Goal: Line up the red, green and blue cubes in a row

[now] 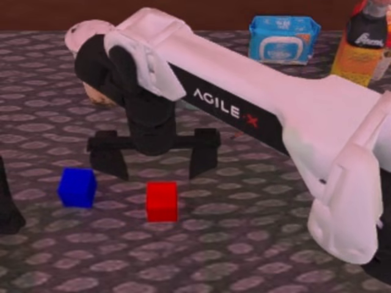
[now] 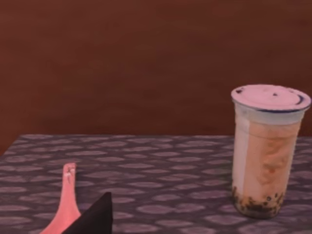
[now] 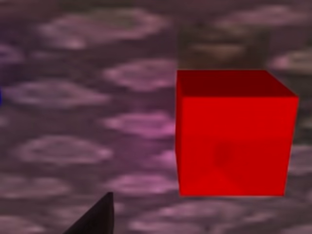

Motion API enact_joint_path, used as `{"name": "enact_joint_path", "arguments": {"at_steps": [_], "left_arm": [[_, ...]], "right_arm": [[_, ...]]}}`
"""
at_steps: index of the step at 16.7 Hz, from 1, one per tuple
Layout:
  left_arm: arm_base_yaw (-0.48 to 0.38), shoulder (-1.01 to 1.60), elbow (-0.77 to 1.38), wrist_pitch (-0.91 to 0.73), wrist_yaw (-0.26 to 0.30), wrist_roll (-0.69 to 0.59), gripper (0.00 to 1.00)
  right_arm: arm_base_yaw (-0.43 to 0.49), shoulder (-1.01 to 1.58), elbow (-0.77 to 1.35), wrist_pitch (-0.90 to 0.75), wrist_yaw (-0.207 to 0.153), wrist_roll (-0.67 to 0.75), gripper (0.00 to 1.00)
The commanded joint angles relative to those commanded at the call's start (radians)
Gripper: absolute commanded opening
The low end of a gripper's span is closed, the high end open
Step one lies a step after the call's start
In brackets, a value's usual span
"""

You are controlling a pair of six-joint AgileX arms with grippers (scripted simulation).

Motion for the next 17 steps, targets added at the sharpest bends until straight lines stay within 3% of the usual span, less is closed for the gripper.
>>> {"name": "enact_joint_path", "arguments": {"at_steps": [4, 8, 12, 17], "left_arm": [[0.0, 0.0, 0.0, 0.0, 0.0, 0.0, 1.0], [0.0, 0.0, 0.0, 0.0, 0.0, 0.0, 1.0], [0.0, 0.0, 0.0, 0.0, 0.0, 0.0, 1.0], [0.0, 0.0, 0.0, 0.0, 0.0, 0.0, 1.0]], "right_arm": [[-0.017, -0.002, -0.005, 0.005, 0.0, -0.031, 1.0], [-0.082, -0.011, -0.031, 0.021, 0.0, -0.219, 1.0], [-0.197, -0.034, -0.094, 0.046, -0.005, -0.534, 1.0], [-0.377, -0.071, -0.219, 0.082, -0.019, -1.064, 1.0]]}}
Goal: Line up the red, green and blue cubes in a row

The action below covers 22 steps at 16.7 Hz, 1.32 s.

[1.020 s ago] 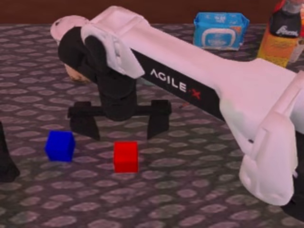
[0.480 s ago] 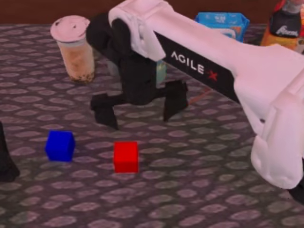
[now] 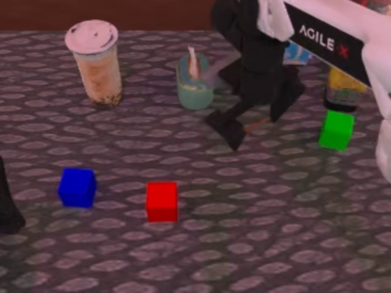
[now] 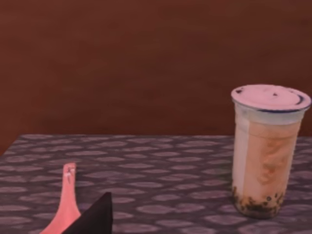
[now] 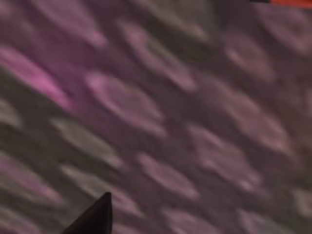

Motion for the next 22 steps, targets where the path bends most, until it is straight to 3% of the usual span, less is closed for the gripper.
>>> {"name": "enact_joint_path", "arguments": {"at_steps": [5, 9, 13, 18, 22], "left_arm": [[0.0, 0.0, 0.0, 0.0, 0.0, 0.0, 1.0], [0.0, 0.0, 0.0, 0.0, 0.0, 0.0, 1.0], [0.0, 0.0, 0.0, 0.0, 0.0, 0.0, 1.0], [0.0, 0.0, 0.0, 0.0, 0.0, 0.0, 1.0], [0.0, 0.0, 0.0, 0.0, 0.0, 0.0, 1.0]], "right_arm": [[-0.175, -0.051, -0.118, 0.046, -0.006, -0.52, 1.0], [-0.284, -0.108, -0.188, 0.095, -0.006, -0.781, 1.0], [-0.329, -0.139, -0.214, 0.121, -0.006, -0.871, 1.0], [-0.324, -0.134, -0.215, 0.123, -0.006, -0.87, 1.0], [-0.326, -0.107, -0.292, 0.23, -0.006, -0.868, 1.0]]}}
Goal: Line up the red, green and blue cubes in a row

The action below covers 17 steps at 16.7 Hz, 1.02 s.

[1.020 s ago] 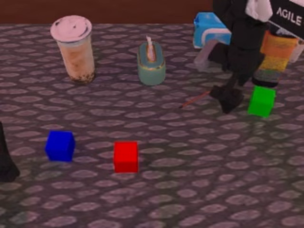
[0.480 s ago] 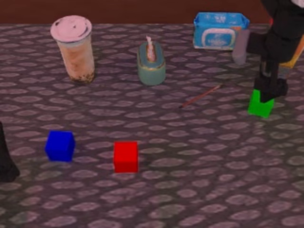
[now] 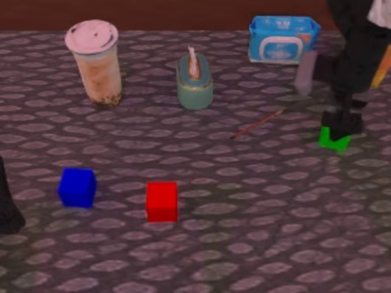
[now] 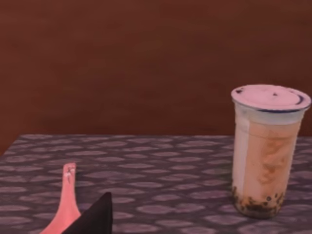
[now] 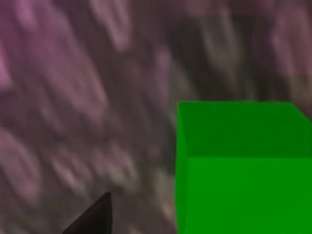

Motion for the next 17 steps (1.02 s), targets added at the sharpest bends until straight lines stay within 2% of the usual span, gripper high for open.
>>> {"name": "enact_joint_path", "arguments": {"at_steps": [5, 10, 17], "left_arm": [[0.0, 0.0, 0.0, 0.0, 0.0, 0.0, 1.0], [0.0, 0.0, 0.0, 0.0, 0.0, 0.0, 1.0], [0.0, 0.0, 0.0, 0.0, 0.0, 0.0, 1.0]], "right_arm": [[-0.001, 0.051, -0.122, 0.175, 0.001, -0.001, 1.0], [-0.001, 0.055, -0.131, 0.187, 0.001, -0.001, 1.0], [-0.001, 0.055, -0.131, 0.187, 0.001, -0.001, 0.47]]}}
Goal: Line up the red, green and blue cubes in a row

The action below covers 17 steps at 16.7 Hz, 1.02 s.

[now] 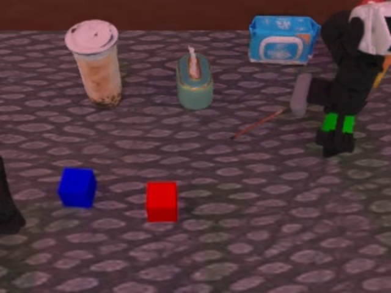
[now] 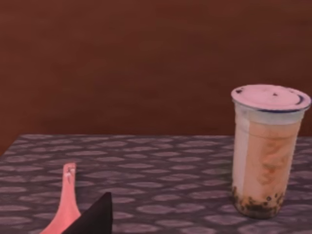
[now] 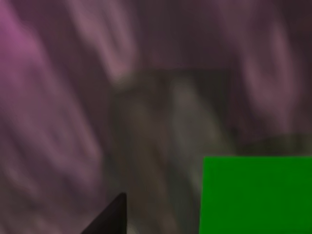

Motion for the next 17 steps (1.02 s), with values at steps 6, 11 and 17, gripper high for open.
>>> {"name": "enact_joint_path", "arguments": {"at_steps": [6, 11, 17], "left_arm": [[0.0, 0.0, 0.0, 0.0, 0.0, 0.0, 1.0], [0.0, 0.0, 0.0, 0.0, 0.0, 0.0, 1.0], [0.0, 0.0, 0.0, 0.0, 0.0, 0.0, 1.0]], "right_arm": [[0.0, 0.0, 0.0, 0.0, 0.0, 0.0, 0.02], [0.0, 0.0, 0.0, 0.0, 0.0, 0.0, 0.0], [0.005, -0.035, 0.012, -0.04, -0.007, 0.011, 0.0]]}}
